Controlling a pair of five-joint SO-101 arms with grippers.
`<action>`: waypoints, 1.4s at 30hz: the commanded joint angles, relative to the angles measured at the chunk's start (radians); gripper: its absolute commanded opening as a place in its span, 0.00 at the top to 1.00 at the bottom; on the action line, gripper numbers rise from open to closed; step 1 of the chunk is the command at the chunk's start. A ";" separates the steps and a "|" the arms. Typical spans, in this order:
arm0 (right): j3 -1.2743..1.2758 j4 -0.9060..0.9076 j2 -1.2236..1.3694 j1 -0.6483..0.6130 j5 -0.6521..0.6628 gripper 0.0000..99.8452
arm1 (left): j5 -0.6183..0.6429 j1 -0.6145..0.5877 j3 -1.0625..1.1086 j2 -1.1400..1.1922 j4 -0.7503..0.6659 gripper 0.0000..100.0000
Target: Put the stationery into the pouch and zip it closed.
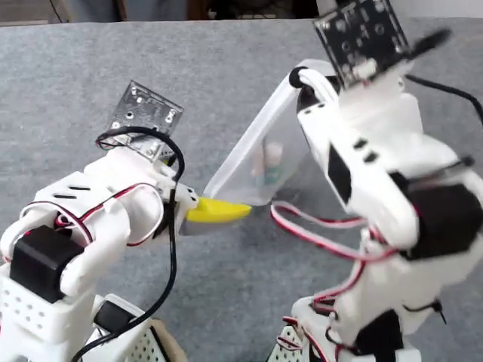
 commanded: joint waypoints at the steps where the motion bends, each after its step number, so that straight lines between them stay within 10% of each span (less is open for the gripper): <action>1: -0.024 -0.005 -0.062 -0.064 0.014 0.99 | -0.083 0.065 -0.044 0.003 -0.028 0.52; 42: -0.018 0.002 -0.173 -0.140 0.005 0.99 | 0.132 0.163 0.130 0.149 -0.468 0.53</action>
